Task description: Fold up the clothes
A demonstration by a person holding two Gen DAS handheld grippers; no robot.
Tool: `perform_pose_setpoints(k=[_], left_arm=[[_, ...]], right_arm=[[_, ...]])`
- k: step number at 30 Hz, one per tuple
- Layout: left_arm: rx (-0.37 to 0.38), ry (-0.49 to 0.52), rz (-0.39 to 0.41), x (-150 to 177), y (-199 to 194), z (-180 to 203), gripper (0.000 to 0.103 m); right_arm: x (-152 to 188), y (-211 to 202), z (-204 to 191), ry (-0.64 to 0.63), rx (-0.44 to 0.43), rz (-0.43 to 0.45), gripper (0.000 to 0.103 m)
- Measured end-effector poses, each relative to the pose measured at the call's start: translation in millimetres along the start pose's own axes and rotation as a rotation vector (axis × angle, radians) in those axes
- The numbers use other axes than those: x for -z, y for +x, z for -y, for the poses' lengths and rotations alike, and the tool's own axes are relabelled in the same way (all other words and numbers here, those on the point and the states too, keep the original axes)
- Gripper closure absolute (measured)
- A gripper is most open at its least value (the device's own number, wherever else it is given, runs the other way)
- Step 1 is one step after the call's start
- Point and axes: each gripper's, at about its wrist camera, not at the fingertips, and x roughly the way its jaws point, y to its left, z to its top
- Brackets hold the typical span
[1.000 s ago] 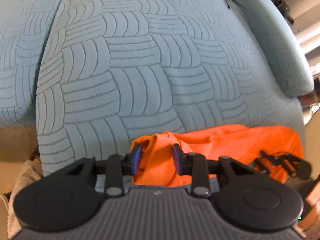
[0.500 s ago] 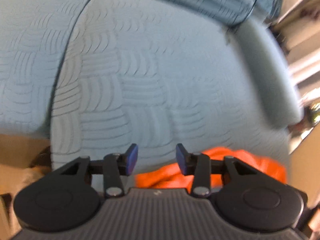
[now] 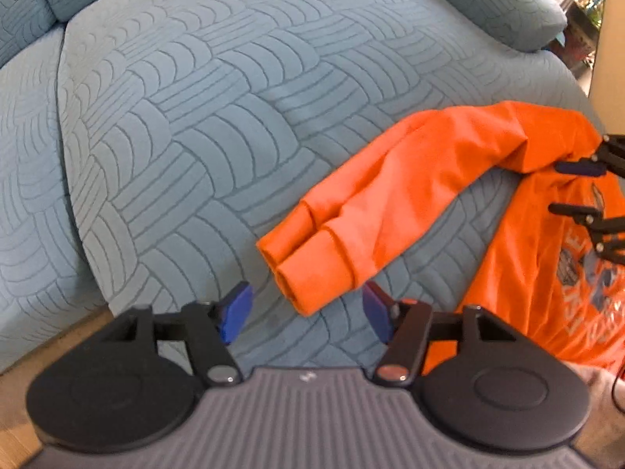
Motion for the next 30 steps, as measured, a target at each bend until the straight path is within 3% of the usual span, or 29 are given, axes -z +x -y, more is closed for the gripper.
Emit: perform_pose_setpoints(k=[5, 10, 14, 16, 18, 23, 26, 30], left_arm=[[0.026, -0.002, -0.022, -4.3, 7.8, -6.0, 0.093], [0.060, -0.003, 0.003, -10.1, 9.9, -6.8, 0.102], [0.074, 0.057, -0.019, -6.0, -5.0, 1.2, 0.102], [0.089, 0.082, -0.037, 2.5, -17.4, 4.7, 0.102], [0.116, 0.080, -0.073, 15.5, -34.9, 6.0, 0.102], [0.232, -0.035, -0.069, 29.9, -78.1, -0.8, 0.100], [0.190, -0.031, -0.137, 37.3, -74.2, -6.4, 0.095], [0.042, 0.013, -0.306, 47.0, -25.2, -10.6, 0.095]], right_arm=[[-0.4, 0.9, 3.7, 0.124, 0.031, -0.027, 0.063], [24.2, -3.3, 49.9, 0.427, 0.078, -0.041, 0.063], [69.6, -6.9, 130.9, 0.843, 0.136, -0.017, 0.063], [82.8, -6.0, 161.4, 0.893, 0.162, -0.009, 0.063], [84.0, 1.5, 185.9, 0.764, 0.162, -0.037, 0.063], [77.7, 24.3, 208.0, 0.398, -0.004, -0.167, 0.063], [76.6, 42.3, 214.5, 0.155, -0.058, -0.260, 0.062], [79.2, 67.9, 214.1, 0.032, -0.078, -0.344, 0.059]])
